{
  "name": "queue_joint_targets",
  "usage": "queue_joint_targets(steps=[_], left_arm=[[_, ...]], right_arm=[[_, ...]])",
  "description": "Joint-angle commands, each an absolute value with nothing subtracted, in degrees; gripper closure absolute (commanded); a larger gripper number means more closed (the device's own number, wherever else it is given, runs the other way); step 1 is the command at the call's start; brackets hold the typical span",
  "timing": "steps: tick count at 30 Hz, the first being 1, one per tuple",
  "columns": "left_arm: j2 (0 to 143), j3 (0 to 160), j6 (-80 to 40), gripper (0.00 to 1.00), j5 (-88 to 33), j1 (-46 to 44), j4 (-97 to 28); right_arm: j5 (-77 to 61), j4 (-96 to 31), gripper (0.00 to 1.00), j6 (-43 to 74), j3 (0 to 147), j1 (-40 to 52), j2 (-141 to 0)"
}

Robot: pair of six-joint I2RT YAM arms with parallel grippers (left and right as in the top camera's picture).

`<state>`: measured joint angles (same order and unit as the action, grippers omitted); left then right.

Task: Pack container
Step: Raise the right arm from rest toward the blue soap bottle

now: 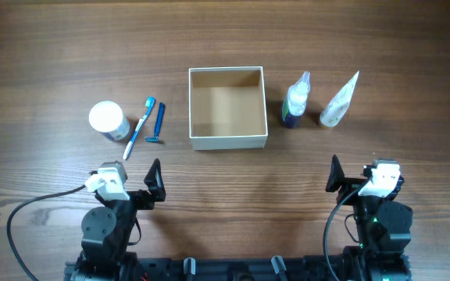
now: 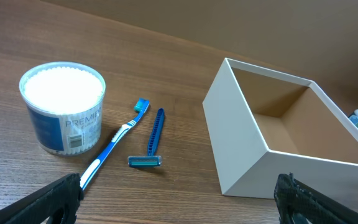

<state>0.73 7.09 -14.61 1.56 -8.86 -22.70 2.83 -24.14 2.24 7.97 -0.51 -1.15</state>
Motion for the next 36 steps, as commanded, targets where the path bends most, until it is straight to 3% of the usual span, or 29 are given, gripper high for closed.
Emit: queue_joint_targets(steps=[1,23,27,32,35,36], left_arm=[[0.32,6.76,-13.89,0.00,1.08,-8.47,-22.48],[0.32,6.76,-13.89,0.00,1.08,-8.47,-22.50],[0.32,6.76,-13.89,0.00,1.08,-8.47,-22.48],[0.32,6.76,-13.91,0.00,1.08,-8.47,-22.48],[0.32,6.76,-13.89,0.00,1.08,-8.47,-22.48],[0.32,6.76,-13.89,0.00,1.08,-8.47,-22.48]], right_arm=[[2.50,-23.81,0.00,1.63,7.90,-0.23,-0.43],[2.48,-23.33,0.00,2.44,7.90,-0.23,-0.43],[1.41,-20.58,0.00,20.23,7.92,-0.23,-0.43],[-18.41,-9.41,0.00,41.19,7.92,-0.23,-0.43],[-18.59,-5.89,0.00,60.38,7.92,-0.23,-0.43],[-19.51,-4.34,0.00,61.41,7.92,-0.23,-0.43]])
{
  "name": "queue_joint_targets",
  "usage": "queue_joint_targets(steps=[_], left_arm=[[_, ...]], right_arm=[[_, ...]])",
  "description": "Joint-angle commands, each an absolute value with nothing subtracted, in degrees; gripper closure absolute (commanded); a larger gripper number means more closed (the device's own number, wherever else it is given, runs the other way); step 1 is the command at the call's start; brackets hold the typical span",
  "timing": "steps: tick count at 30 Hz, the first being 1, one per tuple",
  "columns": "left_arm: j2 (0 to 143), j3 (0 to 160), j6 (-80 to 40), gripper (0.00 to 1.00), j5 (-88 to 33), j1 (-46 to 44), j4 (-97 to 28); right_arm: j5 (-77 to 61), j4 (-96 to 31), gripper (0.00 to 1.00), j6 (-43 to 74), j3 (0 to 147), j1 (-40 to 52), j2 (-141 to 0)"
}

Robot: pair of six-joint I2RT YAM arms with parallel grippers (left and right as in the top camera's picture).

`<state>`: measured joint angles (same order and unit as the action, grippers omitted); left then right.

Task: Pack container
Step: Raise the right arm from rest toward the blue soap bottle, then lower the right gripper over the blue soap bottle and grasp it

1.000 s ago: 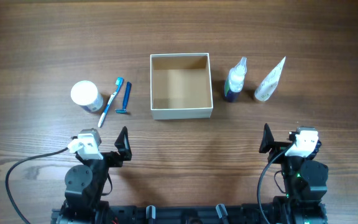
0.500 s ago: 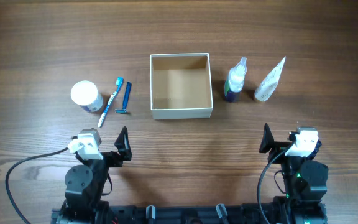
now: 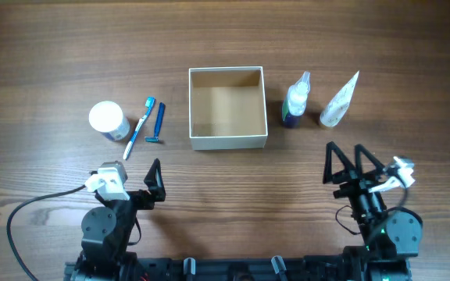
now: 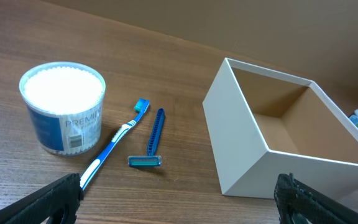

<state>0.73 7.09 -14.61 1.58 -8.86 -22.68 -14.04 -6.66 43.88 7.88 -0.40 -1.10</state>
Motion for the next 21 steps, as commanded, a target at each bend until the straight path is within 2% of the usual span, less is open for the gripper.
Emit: queue_joint_targets(steps=[1,4,7,13,17,21], left_arm=[[0.32,6.76,-13.89,0.00,1.08,-8.47,-22.48],[0.32,6.76,-13.89,0.00,1.08,-8.47,-22.48],[0.32,6.76,-13.91,0.00,1.08,-8.47,-22.48],[0.32,6.76,-13.89,0.00,1.08,-8.47,-22.48],[0.32,6.76,-13.89,0.00,1.08,-8.47,-22.48],[0.32,6.76,-13.89,0.00,1.08,-8.47,-22.48]], right_arm=[[-22.20,-1.63,0.01,58.24,7.92,-0.23,-0.43],[-26.26,0.73,0.01,53.41,9.37,-0.23,-1.50],[-30.02,-2.17,0.01,42.61,15.86,-0.23,-6.90],[-28.93,-26.72,0.00,20.21,46.76,-0.23,-32.69],[-22.52,-44.27,0.01,12.69,70.35,-0.16,-51.33],[-18.33,-56.99,0.00,10.04,89.17,0.27,-66.78]])
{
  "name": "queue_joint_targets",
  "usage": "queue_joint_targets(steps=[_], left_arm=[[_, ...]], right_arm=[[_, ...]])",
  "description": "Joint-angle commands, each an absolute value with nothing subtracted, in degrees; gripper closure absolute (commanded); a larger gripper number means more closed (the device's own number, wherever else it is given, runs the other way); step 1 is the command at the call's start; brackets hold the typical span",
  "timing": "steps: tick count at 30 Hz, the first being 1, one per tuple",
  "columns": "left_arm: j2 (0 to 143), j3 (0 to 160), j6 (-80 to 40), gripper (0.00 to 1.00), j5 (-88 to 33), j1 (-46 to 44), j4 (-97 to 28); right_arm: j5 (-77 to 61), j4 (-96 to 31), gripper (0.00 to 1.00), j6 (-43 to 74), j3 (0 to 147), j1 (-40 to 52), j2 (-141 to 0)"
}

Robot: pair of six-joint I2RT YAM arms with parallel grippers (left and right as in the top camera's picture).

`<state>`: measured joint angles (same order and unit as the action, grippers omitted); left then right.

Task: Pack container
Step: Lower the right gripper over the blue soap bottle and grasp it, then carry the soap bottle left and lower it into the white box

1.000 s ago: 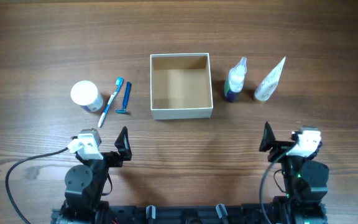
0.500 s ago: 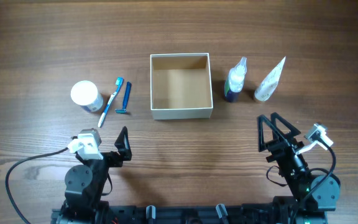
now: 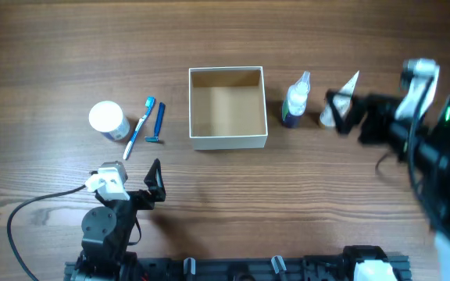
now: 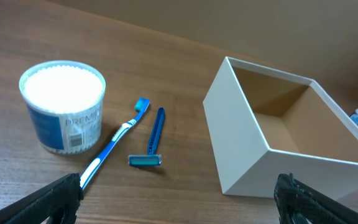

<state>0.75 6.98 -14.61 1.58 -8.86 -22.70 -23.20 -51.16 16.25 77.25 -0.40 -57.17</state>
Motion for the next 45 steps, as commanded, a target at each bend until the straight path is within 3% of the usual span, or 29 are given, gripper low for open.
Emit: queue_joint_targets(steps=[1,8,11,19,25,31,34,45], left_arm=[[0.32,6.76,-13.89,0.00,1.08,-8.47,-22.48],[0.32,6.76,-13.89,0.00,1.08,-8.47,-22.48],[0.32,6.76,-13.89,0.00,1.08,-8.47,-22.48],[0.32,6.76,-13.91,0.00,1.08,-8.47,-22.48],[0.32,6.76,-13.89,0.00,1.08,-8.47,-22.48],[0.32,6.76,-13.89,0.00,1.08,-8.47,-22.48],[0.32,6.76,-13.91,0.00,1.08,-8.47,-22.48],[0.32,6.76,-13.89,0.00,1.08,-8.47,-22.48]], right_arm=[[-17.34,-59.22,0.00,10.02,92.18,0.97,-69.52],[3.20,-66.04,0.00,11.07,97.86,14.26,-84.16],[4.32,-66.22,0.00,13.08,97.86,16.56,-89.69],[4.91,-65.21,0.02,15.64,97.82,17.08,-103.18],[8.47,-65.21,0.10,19.70,97.80,17.06,-109.78],[8.14,-64.29,0.12,21.41,95.74,17.06,-110.69],[7.79,-62.72,0.23,22.72,93.69,17.08,-110.69],[8.21,-57.56,0.31,22.46,89.45,17.02,-110.67]])
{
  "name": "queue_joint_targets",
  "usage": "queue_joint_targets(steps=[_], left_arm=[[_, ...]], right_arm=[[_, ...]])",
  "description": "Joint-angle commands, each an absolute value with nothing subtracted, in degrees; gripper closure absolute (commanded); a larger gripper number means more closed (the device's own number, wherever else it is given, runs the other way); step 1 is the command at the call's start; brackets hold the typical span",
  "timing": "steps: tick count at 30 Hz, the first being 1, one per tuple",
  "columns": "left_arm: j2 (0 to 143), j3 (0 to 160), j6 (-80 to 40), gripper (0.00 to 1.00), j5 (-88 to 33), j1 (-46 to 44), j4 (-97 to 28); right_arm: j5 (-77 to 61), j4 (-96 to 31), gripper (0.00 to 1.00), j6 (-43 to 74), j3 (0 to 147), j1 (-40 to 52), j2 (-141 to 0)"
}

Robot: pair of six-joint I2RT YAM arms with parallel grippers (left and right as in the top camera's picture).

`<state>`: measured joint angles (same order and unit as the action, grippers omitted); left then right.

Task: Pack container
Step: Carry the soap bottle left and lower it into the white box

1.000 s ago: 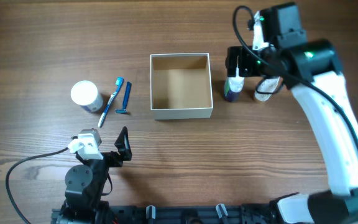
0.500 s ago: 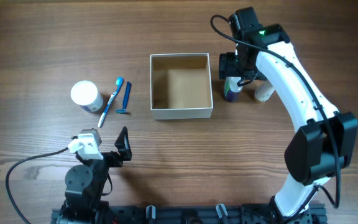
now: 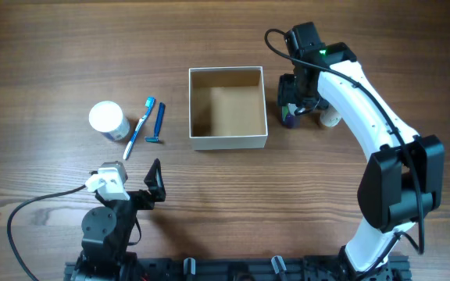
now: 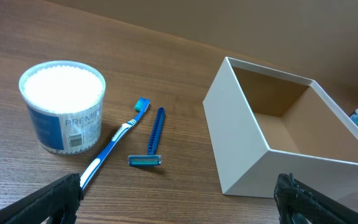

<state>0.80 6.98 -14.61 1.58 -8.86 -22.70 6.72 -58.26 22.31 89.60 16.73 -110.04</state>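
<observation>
The open white cardboard box (image 3: 227,137) stands at the table's middle, its inside empty. Just right of it is the spray bottle (image 3: 290,117), mostly covered by my right gripper (image 3: 298,97), whose jaws stand open on either side of it. The white tube (image 3: 332,118) peeks out beside that arm. Left of the box lie a blue razor (image 3: 157,123), a blue toothbrush (image 3: 138,129) and a tub of cotton swabs (image 3: 106,119). My left gripper (image 4: 179,202) rests open near the front edge, holding nothing.
The right arm (image 3: 373,109) reaches from the front right across the table's right side. A black cable (image 3: 30,211) trails from the left arm's base. In the left wrist view the box wall (image 4: 241,149) stands close on the right.
My right gripper was open beside the tube at the right; now it is further left, over the spray bottle next to the box. The left arm and all objects are unmoved.
Both arms first rested at the front edge. The right gripper then showed open, still near its base. Later it was out by the tube, and now it straddles the spray bottle. The left arm stayed put throughout.
</observation>
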Motion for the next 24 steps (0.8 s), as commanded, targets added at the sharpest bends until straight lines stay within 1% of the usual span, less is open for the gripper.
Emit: queue_joint_targets(steps=[1,4,6,10,11,14,18,19,20,24], left_arm=[[0.32,6.76,-13.89,0.00,1.08,-8.47,-22.48],[0.32,6.76,-13.89,0.00,1.08,-8.47,-22.48],[0.32,6.76,-13.89,0.00,1.08,-8.47,-22.48],[0.32,6.76,-13.89,0.00,1.08,-8.47,-22.48],[0.32,6.76,-13.89,0.00,1.08,-8.47,-22.48],[0.32,6.76,-13.89,0.00,1.08,-8.47,-22.48],[0.32,6.76,-13.89,0.00,1.08,-8.47,-22.48],[0.32,6.76,-13.89,0.00,1.08,-8.47,-22.48],[0.32,6.76,-13.89,0.00,1.08,-8.47,-22.48],[0.32,6.76,-13.89,0.00,1.08,-8.47,-22.48]], right_arm=[[8.45,-57.54,0.32,22.48,89.45,17.02,-110.67],[9.45,-57.65,0.35,22.28,89.49,17.02,-110.52],[9.52,-57.74,0.46,20.80,89.58,17.04,-110.02],[9.69,-57.87,0.62,20.78,89.67,17.02,-108.25],[9.69,-57.87,0.64,20.78,89.67,17.04,-107.44],[9.67,-58.00,0.66,20.62,89.67,17.08,-104.33],[9.67,-59.64,0.73,18.96,91.29,17.41,-96.05],[9.63,-59.83,0.77,19.05,91.96,17.89,-93.32],[9.41,-59.61,0.80,19.05,92.33,18.44,-91.26],[9.23,-56.71,0.83,18.15,92.90,25.58,-82.87]])
